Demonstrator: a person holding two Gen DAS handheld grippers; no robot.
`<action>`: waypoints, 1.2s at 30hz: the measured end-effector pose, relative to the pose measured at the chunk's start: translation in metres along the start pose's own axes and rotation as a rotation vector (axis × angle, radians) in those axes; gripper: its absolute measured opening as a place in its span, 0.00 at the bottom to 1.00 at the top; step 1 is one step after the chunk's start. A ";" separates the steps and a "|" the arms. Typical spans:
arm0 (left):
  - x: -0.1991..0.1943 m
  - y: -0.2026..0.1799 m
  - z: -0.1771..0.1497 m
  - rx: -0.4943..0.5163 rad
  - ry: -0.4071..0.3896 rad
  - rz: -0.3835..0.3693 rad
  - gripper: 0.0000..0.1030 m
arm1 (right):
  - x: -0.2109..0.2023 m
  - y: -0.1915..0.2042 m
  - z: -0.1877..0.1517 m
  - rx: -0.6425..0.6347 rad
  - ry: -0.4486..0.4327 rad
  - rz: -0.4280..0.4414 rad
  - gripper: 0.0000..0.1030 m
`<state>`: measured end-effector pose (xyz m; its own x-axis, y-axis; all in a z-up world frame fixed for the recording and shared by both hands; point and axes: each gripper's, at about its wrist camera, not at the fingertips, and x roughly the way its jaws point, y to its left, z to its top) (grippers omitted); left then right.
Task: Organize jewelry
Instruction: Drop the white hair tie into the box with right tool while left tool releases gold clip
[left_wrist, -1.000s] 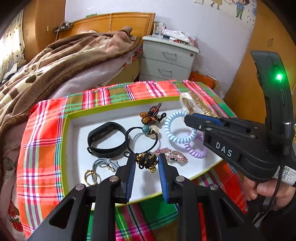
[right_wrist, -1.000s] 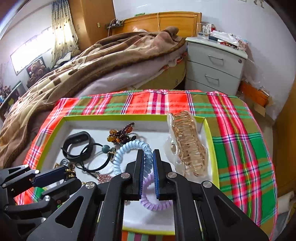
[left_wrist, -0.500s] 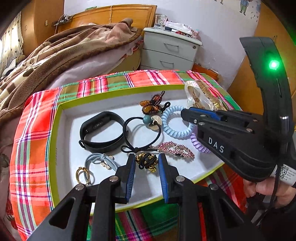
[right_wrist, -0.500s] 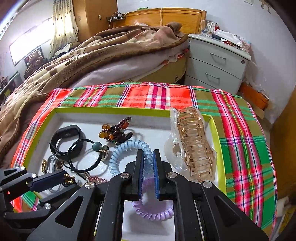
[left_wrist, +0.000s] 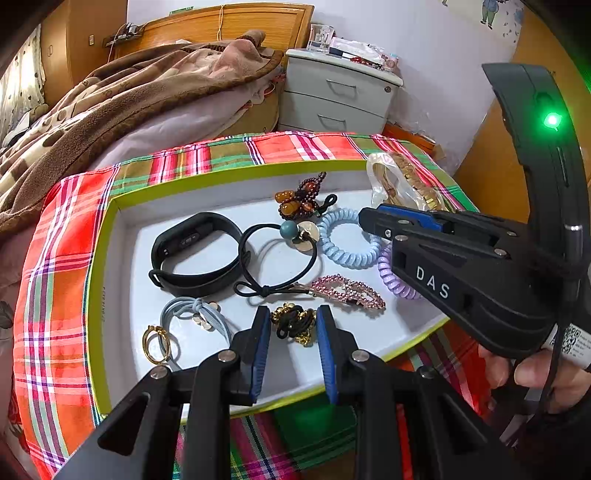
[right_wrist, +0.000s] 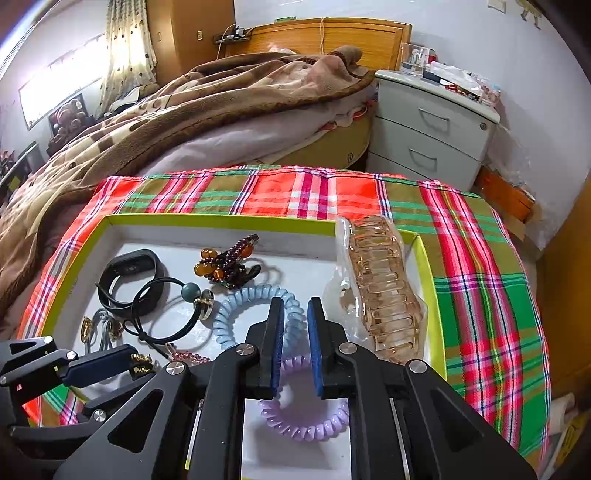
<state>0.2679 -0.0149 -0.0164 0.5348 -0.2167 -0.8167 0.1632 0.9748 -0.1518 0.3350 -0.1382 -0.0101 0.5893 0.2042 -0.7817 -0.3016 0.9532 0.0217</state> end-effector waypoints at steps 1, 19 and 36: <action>0.000 0.000 0.000 0.000 0.000 0.001 0.26 | 0.000 0.000 0.000 0.001 0.000 0.001 0.13; -0.001 -0.001 0.002 0.002 0.001 0.007 0.33 | -0.006 0.002 0.001 0.005 -0.020 0.011 0.28; -0.030 0.000 -0.007 -0.046 -0.053 0.126 0.42 | -0.046 0.002 -0.016 0.057 -0.090 -0.011 0.30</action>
<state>0.2461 -0.0084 0.0045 0.5916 -0.0940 -0.8008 0.0547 0.9956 -0.0764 0.2952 -0.1493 0.0159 0.6582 0.2100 -0.7230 -0.2525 0.9663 0.0508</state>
